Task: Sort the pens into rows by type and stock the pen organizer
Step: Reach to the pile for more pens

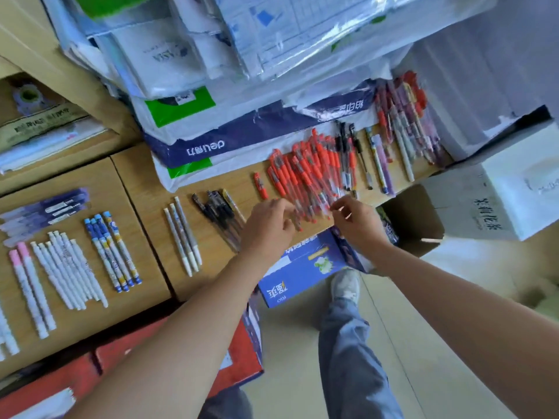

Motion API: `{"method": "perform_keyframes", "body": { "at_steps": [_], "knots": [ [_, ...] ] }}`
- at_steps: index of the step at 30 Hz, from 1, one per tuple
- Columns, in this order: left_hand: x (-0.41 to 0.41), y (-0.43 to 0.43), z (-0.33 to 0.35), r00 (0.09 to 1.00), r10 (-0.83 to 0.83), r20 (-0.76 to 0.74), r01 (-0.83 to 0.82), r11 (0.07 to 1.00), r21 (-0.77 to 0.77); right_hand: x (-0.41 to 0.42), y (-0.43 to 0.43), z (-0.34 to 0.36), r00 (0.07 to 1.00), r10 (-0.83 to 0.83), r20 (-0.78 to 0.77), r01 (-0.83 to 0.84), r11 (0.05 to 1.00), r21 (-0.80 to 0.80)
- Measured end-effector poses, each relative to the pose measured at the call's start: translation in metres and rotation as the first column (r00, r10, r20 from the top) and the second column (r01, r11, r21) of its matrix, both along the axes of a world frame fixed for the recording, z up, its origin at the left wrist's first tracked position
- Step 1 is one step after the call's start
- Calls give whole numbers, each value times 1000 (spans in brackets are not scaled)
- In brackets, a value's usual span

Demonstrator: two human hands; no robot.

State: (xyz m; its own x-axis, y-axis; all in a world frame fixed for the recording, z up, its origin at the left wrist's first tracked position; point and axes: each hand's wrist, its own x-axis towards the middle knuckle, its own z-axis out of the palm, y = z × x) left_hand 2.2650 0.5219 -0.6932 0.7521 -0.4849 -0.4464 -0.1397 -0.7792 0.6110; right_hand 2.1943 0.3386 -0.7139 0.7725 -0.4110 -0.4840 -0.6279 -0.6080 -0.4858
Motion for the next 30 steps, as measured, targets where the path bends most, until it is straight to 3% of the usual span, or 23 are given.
{"method": "perform_keyframes", "body": {
  "at_steps": [4,8,12,15,21,30],
  "knots": [
    [-6,-60,-12,991,-62,117,53,996,77,5,-59,-5,999,31,18,-31,999,-40],
    [-10,-105,-20,966,-188,179,153,970,190,12,-98,-12,976,219,19,-219,976,-18],
    [-9,-118,-27,963,-192,191,126,942,311,30,-104,-24,924,375,70,-379,924,56],
    [-8,-120,-26,964,-127,234,50,950,308,46,-99,-30,932,355,66,-353,935,-44],
    [-7,-118,-29,953,-68,296,-6,971,241,72,-89,-26,941,328,-85,-338,920,-196],
    [4,-118,-29,971,0,240,-46,982,184,80,-85,-32,968,202,-147,-218,970,-102]
  ]
}}
